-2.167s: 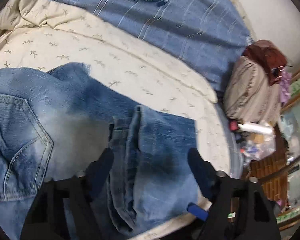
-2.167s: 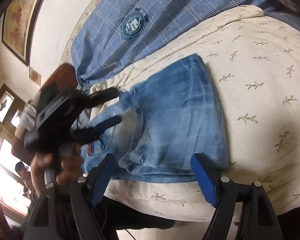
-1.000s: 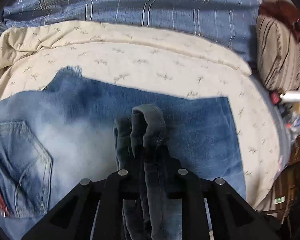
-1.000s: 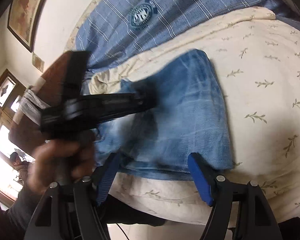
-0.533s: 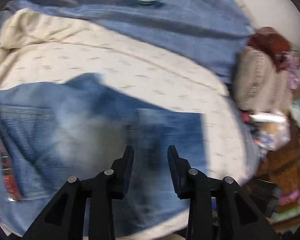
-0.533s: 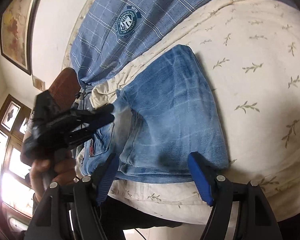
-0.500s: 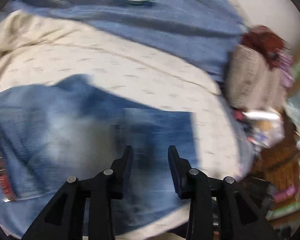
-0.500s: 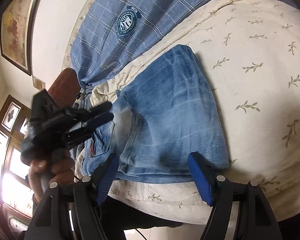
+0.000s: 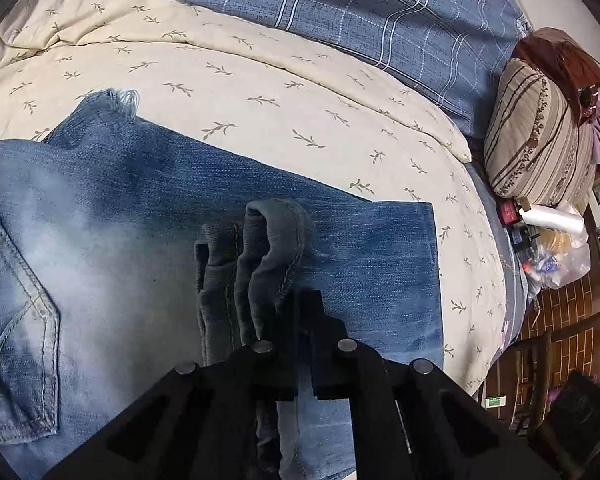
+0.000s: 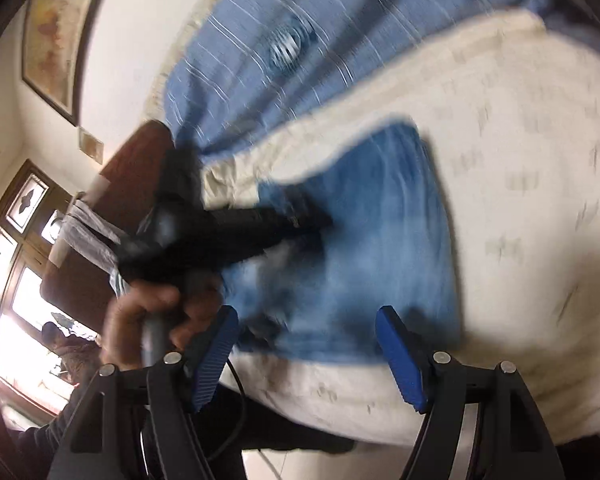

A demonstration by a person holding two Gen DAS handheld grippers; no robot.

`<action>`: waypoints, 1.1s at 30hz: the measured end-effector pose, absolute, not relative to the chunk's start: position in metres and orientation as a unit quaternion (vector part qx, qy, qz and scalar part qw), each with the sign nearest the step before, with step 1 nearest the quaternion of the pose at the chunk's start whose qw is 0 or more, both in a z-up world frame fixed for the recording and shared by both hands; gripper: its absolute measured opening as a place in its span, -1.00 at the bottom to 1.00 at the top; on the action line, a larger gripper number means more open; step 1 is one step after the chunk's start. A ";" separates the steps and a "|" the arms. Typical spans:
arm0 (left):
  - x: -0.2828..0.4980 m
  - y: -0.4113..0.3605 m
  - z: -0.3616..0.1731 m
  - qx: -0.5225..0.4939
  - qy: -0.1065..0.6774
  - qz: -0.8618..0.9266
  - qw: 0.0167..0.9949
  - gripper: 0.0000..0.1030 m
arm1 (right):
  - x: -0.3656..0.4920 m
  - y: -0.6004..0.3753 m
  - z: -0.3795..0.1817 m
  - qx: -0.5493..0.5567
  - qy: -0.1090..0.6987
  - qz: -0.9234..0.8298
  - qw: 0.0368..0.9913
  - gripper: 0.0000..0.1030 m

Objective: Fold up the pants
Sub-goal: 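Lay the held jeans leg flat over the other leg with the left gripper, then open the left gripper and release the folded leg onto the jeans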

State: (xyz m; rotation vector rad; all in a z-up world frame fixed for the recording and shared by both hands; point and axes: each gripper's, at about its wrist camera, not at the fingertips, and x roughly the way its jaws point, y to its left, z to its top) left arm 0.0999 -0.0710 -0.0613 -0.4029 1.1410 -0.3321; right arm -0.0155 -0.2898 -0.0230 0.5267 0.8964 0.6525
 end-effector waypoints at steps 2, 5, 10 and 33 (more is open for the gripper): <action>0.098 -0.073 -0.059 -0.183 0.533 -0.158 0.811 -0.93 | -0.004 -0.294 -0.025 0.244 0.434 0.290 0.817 0.46; 0.088 -0.069 -0.042 -0.178 0.516 -0.159 0.823 -0.69 | 0.014 -0.295 -0.059 0.241 0.500 0.275 0.785 0.39; 0.041 -0.071 -0.017 -0.128 0.455 -0.163 0.866 0.24 | 0.019 -0.310 -0.014 0.239 0.464 0.271 0.809 0.39; 0.021 -0.072 -0.033 -0.085 0.470 -0.120 0.870 0.23 | 0.033 -0.297 -0.022 0.257 0.513 0.306 0.759 0.41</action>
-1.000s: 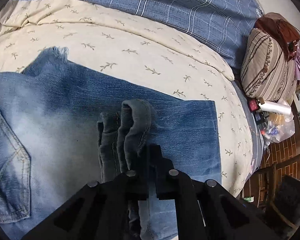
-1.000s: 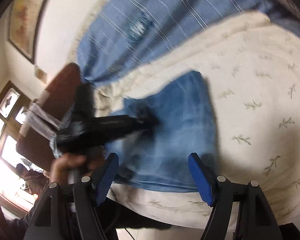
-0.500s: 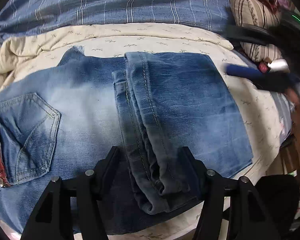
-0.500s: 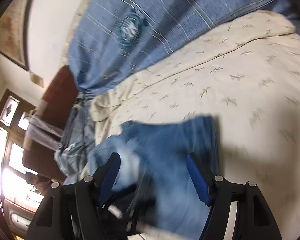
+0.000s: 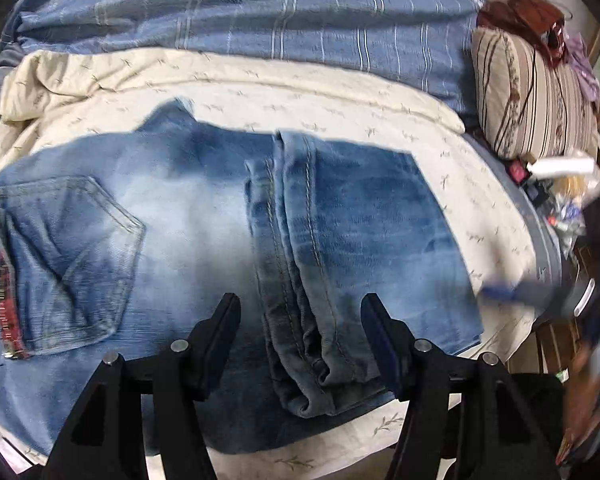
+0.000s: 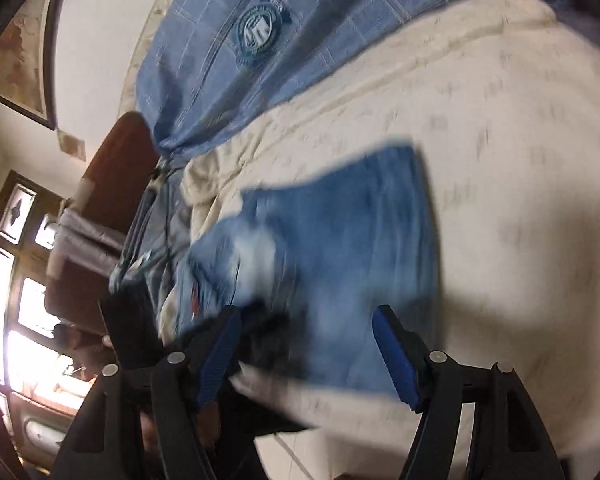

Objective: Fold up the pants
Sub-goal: 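Open the left gripper and release the folded leg onto the jeans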

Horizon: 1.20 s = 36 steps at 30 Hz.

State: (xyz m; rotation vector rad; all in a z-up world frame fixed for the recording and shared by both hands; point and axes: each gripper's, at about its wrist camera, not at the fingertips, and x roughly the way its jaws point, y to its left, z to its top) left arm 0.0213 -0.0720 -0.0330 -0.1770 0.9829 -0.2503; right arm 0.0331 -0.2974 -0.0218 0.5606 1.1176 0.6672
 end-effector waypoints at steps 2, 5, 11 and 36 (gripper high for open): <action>0.018 -0.068 -0.029 -0.083 0.468 -0.118 0.872 0.23 | 0.028 -0.291 -0.054 0.241 0.549 0.292 0.746 0.40; 0.005 -0.060 -0.024 -0.082 0.454 -0.119 0.879 0.23 | 0.022 -0.302 -0.054 0.286 0.521 0.281 0.753 0.39; -0.010 -0.047 -0.021 -0.085 0.424 -0.123 0.893 0.23 | -0.017 -0.310 -0.024 0.240 0.452 0.240 0.825 0.41; -0.010 -0.039 -0.014 -0.063 0.418 -0.083 0.902 0.23 | -0.016 -0.339 -0.037 0.266 0.436 0.204 0.835 0.41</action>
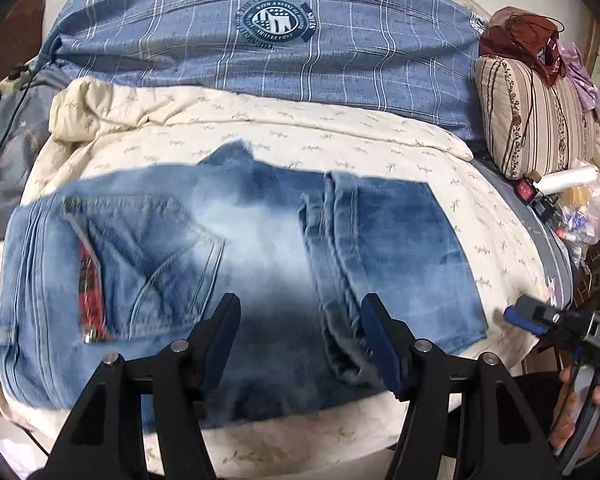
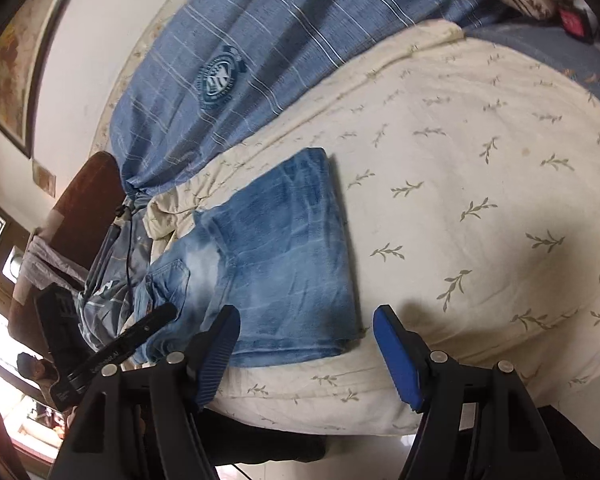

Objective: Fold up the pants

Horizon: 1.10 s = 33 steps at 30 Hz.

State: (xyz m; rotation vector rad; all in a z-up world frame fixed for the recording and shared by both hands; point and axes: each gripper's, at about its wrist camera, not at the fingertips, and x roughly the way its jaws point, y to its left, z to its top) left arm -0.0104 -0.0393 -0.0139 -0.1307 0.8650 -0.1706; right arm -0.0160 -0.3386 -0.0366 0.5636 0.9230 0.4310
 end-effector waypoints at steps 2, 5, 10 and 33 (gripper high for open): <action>0.000 -0.049 -0.007 -0.057 0.414 -0.089 0.904 0.24 | -0.011 -0.338 -0.039 0.264 0.440 0.205 0.833 0.41; 0.023 -0.073 0.003 -0.033 0.402 -0.100 0.909 0.24 | -0.004 -0.336 -0.044 0.269 0.447 0.211 0.827 0.41; 0.076 -0.107 0.005 -0.027 0.406 -0.116 0.906 0.25 | -0.001 -0.334 -0.039 0.262 0.440 0.220 0.830 0.41; 0.100 -0.091 -0.055 0.011 0.483 -0.033 0.875 0.63 | 0.147 -0.307 -0.044 0.244 0.519 0.237 0.784 -0.42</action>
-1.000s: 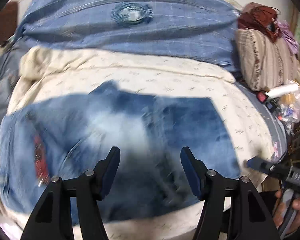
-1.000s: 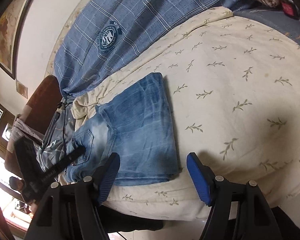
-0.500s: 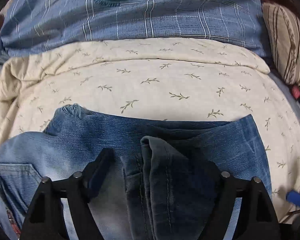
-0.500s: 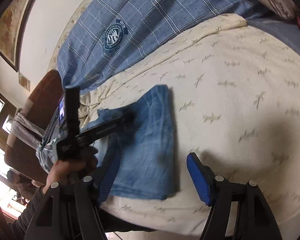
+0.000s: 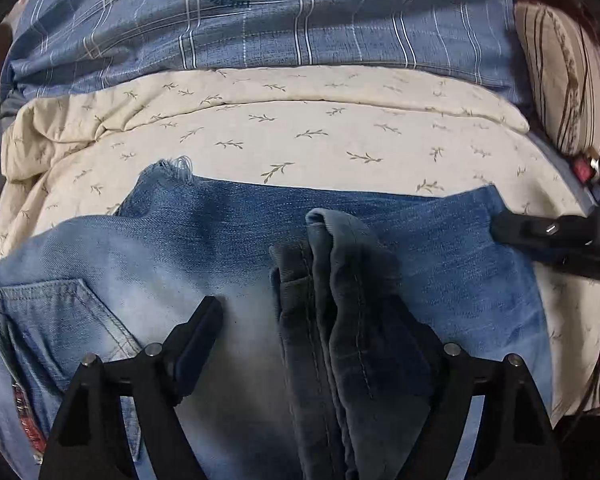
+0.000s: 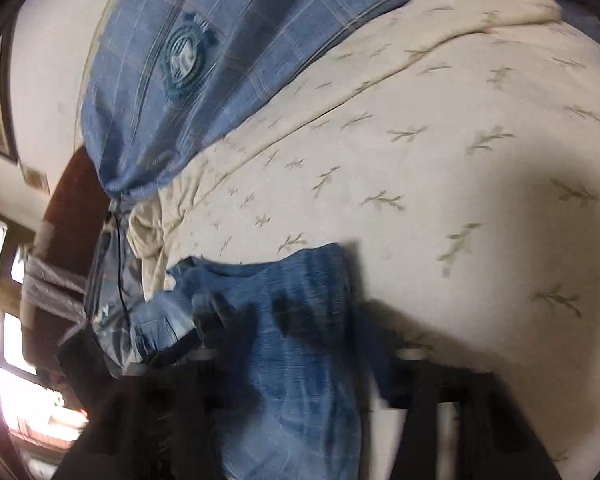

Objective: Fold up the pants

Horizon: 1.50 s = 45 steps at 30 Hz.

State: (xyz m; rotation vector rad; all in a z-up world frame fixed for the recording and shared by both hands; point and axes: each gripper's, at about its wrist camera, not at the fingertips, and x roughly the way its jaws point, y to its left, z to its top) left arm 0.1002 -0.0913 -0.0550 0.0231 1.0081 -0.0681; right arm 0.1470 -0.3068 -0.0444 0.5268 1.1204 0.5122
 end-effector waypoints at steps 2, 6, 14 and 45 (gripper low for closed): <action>0.101 -0.092 -0.055 0.011 0.485 -0.034 0.874 0.63 | 0.144 -0.296 -0.036 0.202 0.522 0.219 0.800 -0.62; 0.103 -0.092 -0.057 0.013 0.481 -0.034 0.876 0.63 | 0.132 -0.276 -0.022 0.102 0.506 0.182 0.837 -0.66; 0.098 -0.086 -0.051 -0.013 0.485 -0.040 0.874 0.60 | 0.095 -0.307 -0.015 0.179 0.489 0.187 0.833 0.51; 0.039 -0.096 -0.065 0.040 0.478 -0.034 0.877 0.65 | 0.023 -0.296 -0.020 0.126 0.522 0.150 0.830 -0.56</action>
